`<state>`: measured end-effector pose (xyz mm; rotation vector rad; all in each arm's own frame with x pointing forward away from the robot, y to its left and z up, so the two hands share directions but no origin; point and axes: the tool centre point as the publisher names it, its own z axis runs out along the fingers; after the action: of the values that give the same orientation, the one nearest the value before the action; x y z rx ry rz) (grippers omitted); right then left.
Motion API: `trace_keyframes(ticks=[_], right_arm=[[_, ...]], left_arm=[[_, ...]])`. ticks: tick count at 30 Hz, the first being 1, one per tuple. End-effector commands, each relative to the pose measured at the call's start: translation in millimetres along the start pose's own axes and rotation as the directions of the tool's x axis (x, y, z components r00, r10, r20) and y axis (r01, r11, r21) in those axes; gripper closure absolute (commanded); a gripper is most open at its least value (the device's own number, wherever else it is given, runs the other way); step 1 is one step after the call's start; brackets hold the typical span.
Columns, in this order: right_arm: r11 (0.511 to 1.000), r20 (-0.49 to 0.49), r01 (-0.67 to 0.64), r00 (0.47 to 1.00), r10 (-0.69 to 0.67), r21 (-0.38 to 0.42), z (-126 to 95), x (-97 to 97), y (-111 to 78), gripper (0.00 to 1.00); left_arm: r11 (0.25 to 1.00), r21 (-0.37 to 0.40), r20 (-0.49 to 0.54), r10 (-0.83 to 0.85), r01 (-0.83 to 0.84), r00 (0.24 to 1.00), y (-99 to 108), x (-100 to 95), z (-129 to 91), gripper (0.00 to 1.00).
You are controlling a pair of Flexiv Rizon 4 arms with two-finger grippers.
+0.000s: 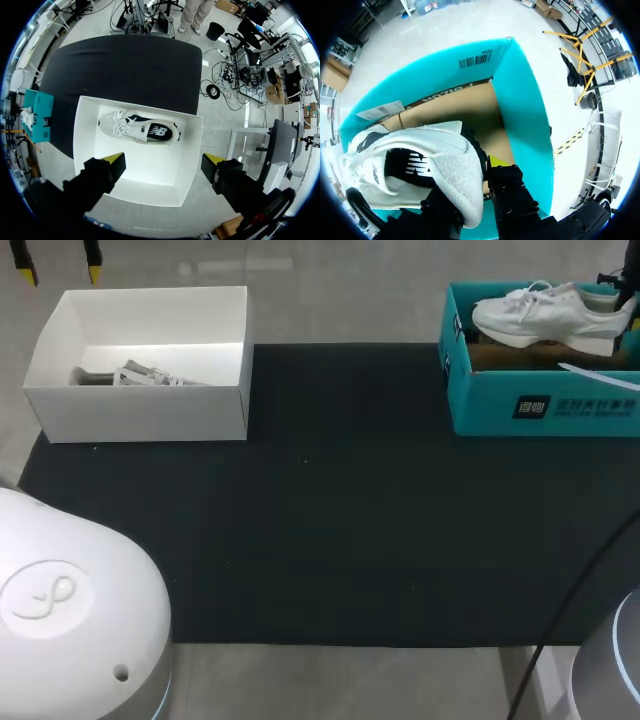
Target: Take the shoe out of the shoebox, open the shoe tongue, remove and reinsert the insole, then place the shoe into the shoebox
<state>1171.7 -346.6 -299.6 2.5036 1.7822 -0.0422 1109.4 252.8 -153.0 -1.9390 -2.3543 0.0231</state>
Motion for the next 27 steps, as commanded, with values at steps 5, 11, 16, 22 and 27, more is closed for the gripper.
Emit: trace_keyframes(ticks=[5,11,16,22,27], right_arm=[[0.999,-0.033,0.032,0.999,-0.033,-0.014,-63,6.5,-27.8,1.0],[0.999,-0.029,0.053,0.998,-0.054,-0.002,-91,1.6,-23.7,1.0],[0.998,-0.026,0.066,0.997,-0.067,-0.019,-120,1.6,-30.0,1.0],[0.996,-0.02,0.081,0.996,-0.082,-0.023,-158,-1.4,-38.0,1.0],[0.995,-0.014,0.102,0.995,-0.102,0.003,-181,0.8,-53.1,1.0]], left_arm=[[1.0,0.0,-0.002,0.001,-0.001,1.0,0,0.4,0,0.0],[1.0,0.0,-0.002,0.001,-0.001,1.0,0,0.4,0,0.0],[1.0,0.0,-0.002,0.001,-0.001,1.0,0,0.4,0,0.0],[1.0,0.0,-0.002,0.001,-0.001,1.0,0,0.4,0,0.0],[1.0,0.0,-0.002,0.001,-0.001,1.0,0,0.4,0,0.0]])
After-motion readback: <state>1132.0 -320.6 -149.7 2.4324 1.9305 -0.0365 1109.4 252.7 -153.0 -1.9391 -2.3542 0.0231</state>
